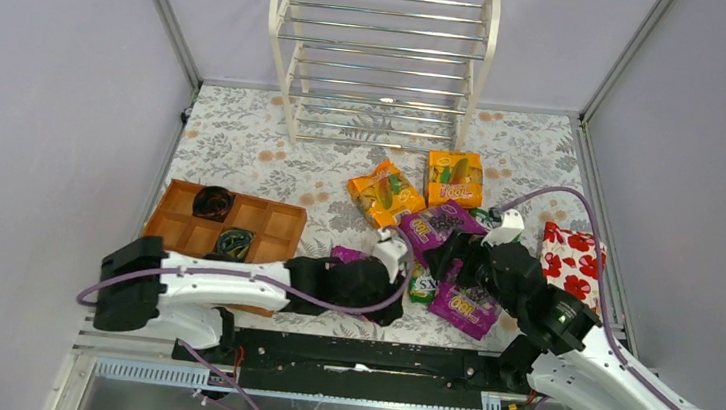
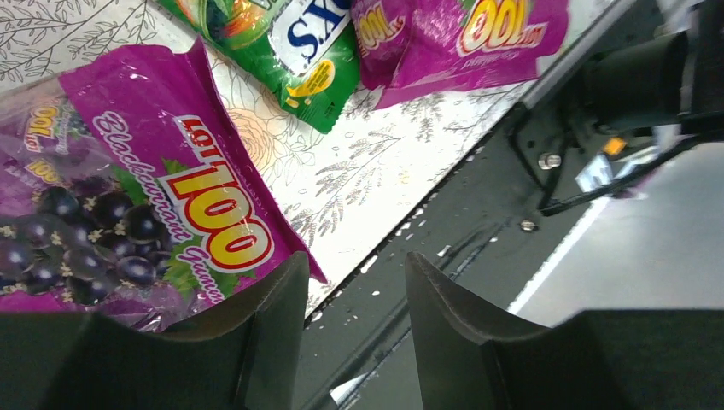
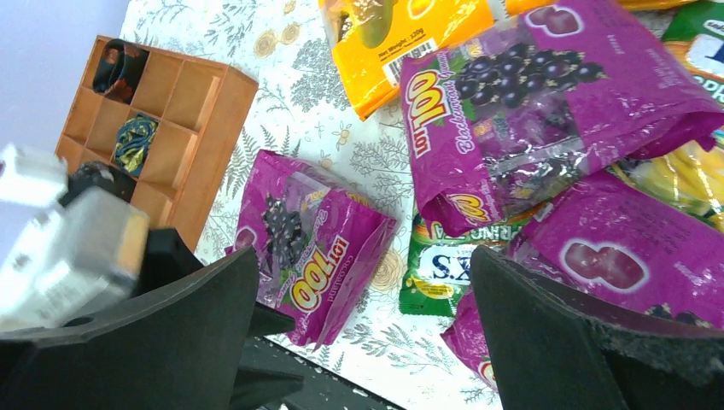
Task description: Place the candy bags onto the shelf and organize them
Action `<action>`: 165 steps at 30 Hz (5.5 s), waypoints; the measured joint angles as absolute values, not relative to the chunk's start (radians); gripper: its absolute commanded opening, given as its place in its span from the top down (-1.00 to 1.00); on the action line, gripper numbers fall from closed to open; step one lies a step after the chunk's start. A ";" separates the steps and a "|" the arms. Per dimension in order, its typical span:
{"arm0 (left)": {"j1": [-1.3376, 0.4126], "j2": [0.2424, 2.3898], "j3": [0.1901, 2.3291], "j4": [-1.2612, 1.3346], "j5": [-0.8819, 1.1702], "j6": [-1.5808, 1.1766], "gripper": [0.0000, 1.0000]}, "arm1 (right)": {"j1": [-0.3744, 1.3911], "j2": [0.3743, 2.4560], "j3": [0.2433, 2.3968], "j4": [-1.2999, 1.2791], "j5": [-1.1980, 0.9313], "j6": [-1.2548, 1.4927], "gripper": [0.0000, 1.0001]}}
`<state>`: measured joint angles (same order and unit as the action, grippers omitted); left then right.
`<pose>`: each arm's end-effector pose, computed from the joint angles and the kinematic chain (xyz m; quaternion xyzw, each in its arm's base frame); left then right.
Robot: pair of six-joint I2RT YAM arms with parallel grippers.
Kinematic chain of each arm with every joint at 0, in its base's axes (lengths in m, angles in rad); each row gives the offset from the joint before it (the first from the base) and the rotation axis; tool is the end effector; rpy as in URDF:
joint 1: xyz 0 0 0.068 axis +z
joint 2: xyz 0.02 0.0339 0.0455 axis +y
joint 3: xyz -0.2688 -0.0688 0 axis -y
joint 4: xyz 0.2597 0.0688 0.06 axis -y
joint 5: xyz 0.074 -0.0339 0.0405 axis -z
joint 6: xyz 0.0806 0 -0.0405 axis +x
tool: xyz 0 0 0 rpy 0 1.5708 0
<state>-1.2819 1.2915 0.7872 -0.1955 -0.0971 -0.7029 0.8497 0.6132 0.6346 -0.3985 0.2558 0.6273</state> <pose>0.0987 -0.3047 0.1996 0.2389 0.8738 -0.3288 0.2672 0.1472 0.1366 0.2778 -0.0198 0.8232 0.2972 0.4832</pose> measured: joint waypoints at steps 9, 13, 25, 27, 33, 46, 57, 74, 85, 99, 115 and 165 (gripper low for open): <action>-1.475 1.510 0.904 -0.325 -0.415 -0.680 0.10 | 0.850 0.540 0.599 -0.478 0.275 0.673 -1.00; -1.528 1.540 0.933 -0.370 -0.529 -0.682 0.02 | 0.850 0.480 0.578 -0.516 0.281 0.694 -1.00; -1.537 1.510 0.914 -0.360 -0.607 -0.697 0.45 | 0.850 0.425 0.547 -0.550 0.298 0.723 -1.00; -1.537 1.500 0.896 -0.327 -0.584 -0.690 0.43 | 0.850 0.426 0.545 -0.550 0.297 0.724 -1.00; -1.538 1.494 0.875 -0.306 -0.570 -0.694 0.32 | 0.850 0.426 0.545 -0.550 0.297 0.729 -1.00; -1.538 1.578 0.876 -0.318 -0.607 -0.728 1.00 | 0.850 0.487 0.517 -0.525 0.258 0.768 -1.00; -1.537 1.524 0.875 -0.353 -0.664 -0.725 1.00 | 0.849 0.757 0.502 -0.336 0.053 0.930 -1.00; -1.534 1.304 0.782 -0.240 -0.652 -0.589 1.00 | 1.024 1.113 0.518 -0.032 0.057 1.387 -1.00; -1.534 1.249 0.769 -0.202 -0.626 -0.537 1.00 | 1.049 1.136 0.459 0.060 0.109 1.434 -1.00; -1.534 1.204 0.745 -0.185 -0.587 -0.490 1.00 | 1.110 1.267 0.459 0.267 0.222 1.446 -0.28; -1.534 0.953 0.771 -0.228 -0.607 -0.444 -0.23 | 1.131 1.240 0.453 0.263 0.306 1.462 0.06; -1.459 0.582 0.670 -0.208 -1.147 -0.046 -0.84 | 0.599 2.045 2.045 0.282 0.701 1.067 0.07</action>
